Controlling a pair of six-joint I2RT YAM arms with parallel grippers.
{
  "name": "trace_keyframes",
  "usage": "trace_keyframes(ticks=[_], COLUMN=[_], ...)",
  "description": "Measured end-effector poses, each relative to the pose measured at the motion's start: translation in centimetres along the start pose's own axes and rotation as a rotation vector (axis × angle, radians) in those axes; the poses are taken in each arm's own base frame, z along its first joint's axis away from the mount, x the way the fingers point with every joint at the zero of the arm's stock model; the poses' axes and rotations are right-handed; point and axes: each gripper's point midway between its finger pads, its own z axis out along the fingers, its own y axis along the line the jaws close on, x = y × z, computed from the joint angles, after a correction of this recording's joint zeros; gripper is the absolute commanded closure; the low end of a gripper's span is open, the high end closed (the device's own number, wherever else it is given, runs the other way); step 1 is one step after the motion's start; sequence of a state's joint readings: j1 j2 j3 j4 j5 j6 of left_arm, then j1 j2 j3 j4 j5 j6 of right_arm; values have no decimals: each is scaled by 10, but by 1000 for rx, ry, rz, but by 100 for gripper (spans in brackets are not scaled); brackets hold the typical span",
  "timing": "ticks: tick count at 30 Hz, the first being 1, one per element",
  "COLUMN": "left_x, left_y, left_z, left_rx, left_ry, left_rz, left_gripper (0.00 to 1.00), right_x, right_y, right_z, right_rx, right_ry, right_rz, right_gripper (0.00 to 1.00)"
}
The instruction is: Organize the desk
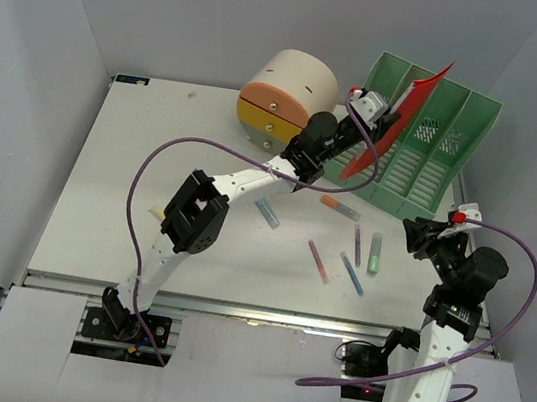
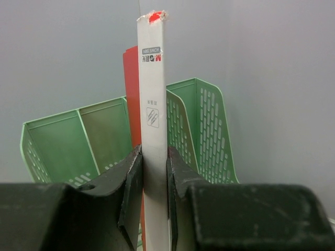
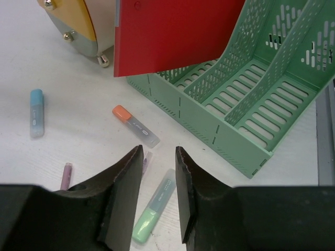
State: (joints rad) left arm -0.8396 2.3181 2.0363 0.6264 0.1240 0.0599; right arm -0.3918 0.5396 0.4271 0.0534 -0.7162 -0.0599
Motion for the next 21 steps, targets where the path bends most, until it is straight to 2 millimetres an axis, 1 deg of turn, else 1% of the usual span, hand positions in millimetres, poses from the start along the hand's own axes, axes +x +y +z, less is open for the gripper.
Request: trace_keyframes(ticks=[2, 4, 7, 8, 9, 10, 11, 12, 13, 17, 19, 21], left_x=[0, 0, -3, -4, -5, -7, -8, -10, -11, -15, -17, -17], left_y=[1, 2, 2, 2, 1, 1, 1, 0, 0, 0, 0, 0], left_z=[-2, -5, -13, -16, -20, -24, -28, -31, -34, -44, -46, -48], left_rx=[-4, -7, -9, -10, -11, -11, -11, -11, -11, -12, -13, -13], left_ry=[4, 4, 3, 3, 3, 3, 2, 4, 4, -2, -8, -12], left_rz=[-1, -4, -3, -1, 1, 2, 4, 4, 4, 5, 6, 7], left_gripper=[100, 100, 100, 100, 100, 100, 100, 100, 100, 100, 100, 100], right_x=[1, 4, 1, -4, -17, -36, -56, -75, -94, -167, -196, -216], right_y=[3, 7, 5, 3, -2, -10, -20, -26, -32, -48, -50, -47], right_z=[2, 6, 18, 22, 29, 39, 49, 56, 62, 74, 78, 79], right_rx=[-27, -70, -133, -149, -165, -177, -181, -182, -179, -138, -130, -136], right_ry=[5, 27, 84, 106, 121, 124, 114, 100, 85, 11, -33, -70], right_rz=[9, 38, 123, 159, 196, 220, 230, 239, 252, 329, 355, 386], right_gripper=[43, 41, 37, 36, 34, 30, 14, 6, 10, 10, 10, 10])
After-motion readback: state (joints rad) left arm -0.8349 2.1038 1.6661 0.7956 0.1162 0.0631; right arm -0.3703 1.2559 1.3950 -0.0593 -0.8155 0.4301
